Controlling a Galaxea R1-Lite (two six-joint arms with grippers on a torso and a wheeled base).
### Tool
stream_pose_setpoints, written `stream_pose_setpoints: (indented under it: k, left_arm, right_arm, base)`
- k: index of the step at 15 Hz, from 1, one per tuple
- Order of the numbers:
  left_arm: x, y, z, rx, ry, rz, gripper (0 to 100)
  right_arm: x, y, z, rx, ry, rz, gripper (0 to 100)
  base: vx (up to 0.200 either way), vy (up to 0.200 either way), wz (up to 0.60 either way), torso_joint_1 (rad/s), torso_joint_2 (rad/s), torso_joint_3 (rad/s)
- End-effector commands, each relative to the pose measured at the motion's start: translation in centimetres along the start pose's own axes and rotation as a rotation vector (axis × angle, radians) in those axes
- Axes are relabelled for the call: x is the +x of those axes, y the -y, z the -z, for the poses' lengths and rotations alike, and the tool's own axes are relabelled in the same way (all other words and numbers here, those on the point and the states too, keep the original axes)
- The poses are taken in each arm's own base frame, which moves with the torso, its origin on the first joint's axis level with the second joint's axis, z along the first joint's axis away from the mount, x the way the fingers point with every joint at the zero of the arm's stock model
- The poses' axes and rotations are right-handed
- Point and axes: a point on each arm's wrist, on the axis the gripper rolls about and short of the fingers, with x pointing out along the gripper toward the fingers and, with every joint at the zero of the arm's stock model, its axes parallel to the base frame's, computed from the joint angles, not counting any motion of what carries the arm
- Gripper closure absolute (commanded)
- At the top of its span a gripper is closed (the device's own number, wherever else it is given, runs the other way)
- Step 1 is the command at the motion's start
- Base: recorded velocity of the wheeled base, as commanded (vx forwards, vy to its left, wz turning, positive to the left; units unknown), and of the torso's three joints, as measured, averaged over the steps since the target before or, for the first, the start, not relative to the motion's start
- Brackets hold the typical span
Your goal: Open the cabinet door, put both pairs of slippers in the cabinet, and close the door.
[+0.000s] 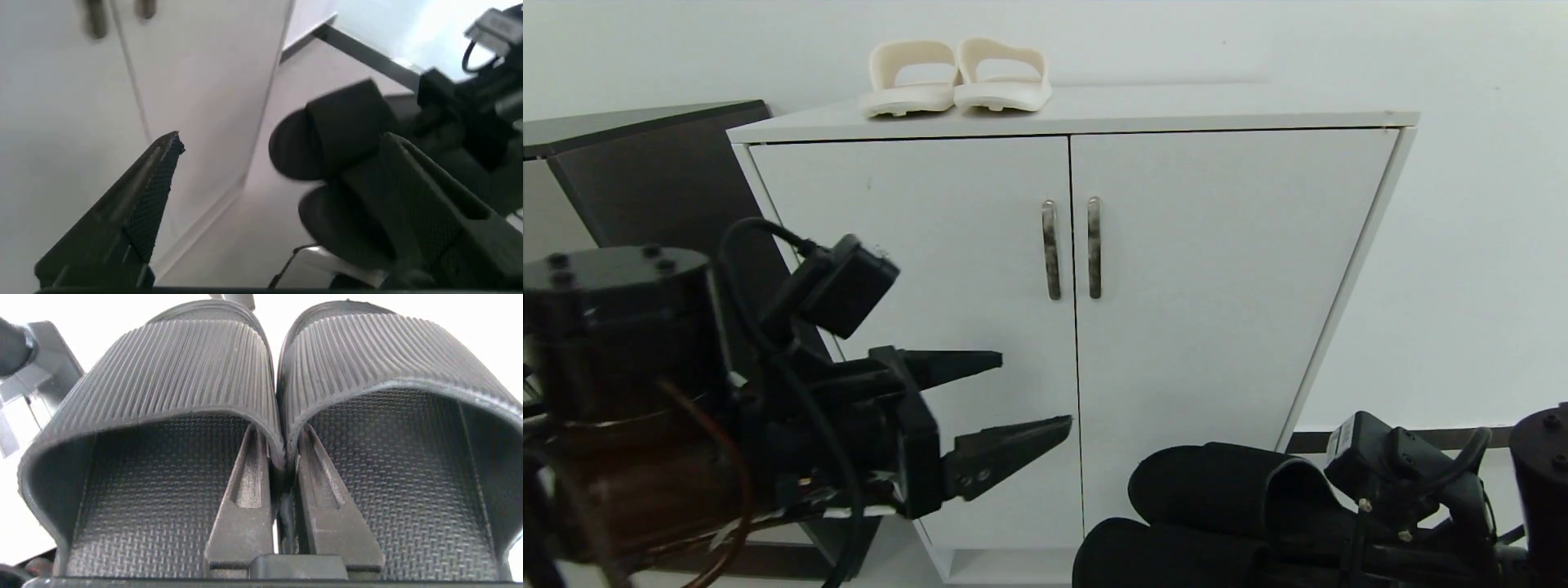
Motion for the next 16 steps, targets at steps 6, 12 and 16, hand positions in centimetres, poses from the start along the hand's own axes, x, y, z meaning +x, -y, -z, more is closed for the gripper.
stream_pose_setpoints:
  k: [6,12,16]
  left_arm:
    - [7.5,-1.7,-3.5,-0.11,0.057,0.265,0]
    - [8.2,-2.3,-5.0,-0.139,0.121,0.278,0]
    - [9.1,-3.3,-5.1,-0.106,0.137,0.212,0]
  right_arm:
    - [0.2,0.0,0.3,-0.001,0.004,-0.001,100]
    - [0.2,0.0,0.3,-0.005,0.002,-0.001,100]
    - [0.2,0.0,0.5,-0.038,-0.004,0.001,100]
  base:
    - [0.0,0.0,0.0,0.0,0.0,0.0]
    - [0.0,0.0,0.0,0.0,0.0,0.0]
    - [0.0,0.0,0.0,0.0,0.0,0.0]
